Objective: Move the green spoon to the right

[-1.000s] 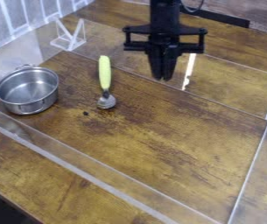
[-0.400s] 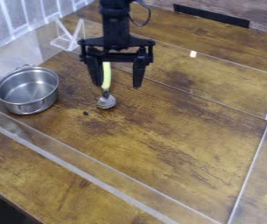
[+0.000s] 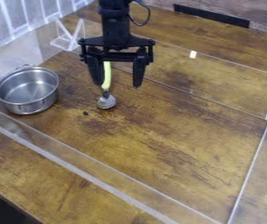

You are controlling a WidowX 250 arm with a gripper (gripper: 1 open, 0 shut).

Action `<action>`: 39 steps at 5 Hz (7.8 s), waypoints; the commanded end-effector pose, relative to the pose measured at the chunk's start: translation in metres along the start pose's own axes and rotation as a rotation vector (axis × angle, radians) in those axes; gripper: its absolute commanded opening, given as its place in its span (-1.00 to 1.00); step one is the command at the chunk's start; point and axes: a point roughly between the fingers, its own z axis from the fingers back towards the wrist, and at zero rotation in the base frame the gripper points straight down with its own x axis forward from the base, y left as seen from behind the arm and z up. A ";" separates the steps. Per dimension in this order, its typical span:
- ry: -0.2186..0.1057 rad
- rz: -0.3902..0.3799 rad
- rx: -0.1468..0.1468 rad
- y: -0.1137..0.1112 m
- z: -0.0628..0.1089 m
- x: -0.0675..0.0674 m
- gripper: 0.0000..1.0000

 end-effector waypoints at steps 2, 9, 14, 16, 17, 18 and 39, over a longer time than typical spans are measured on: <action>-0.037 -0.070 -0.014 0.007 0.000 0.004 1.00; -0.124 -0.018 -0.080 0.012 0.084 0.034 -1.00; -0.118 -0.046 -0.094 -0.009 0.078 0.028 -1.00; -0.117 -0.056 -0.116 -0.023 0.073 0.025 1.00; -0.117 -0.055 -0.120 -0.024 0.070 0.019 1.00; -0.113 -0.002 -0.104 -0.012 0.054 0.020 1.00; -0.123 0.119 0.110 0.020 -0.004 0.038 1.00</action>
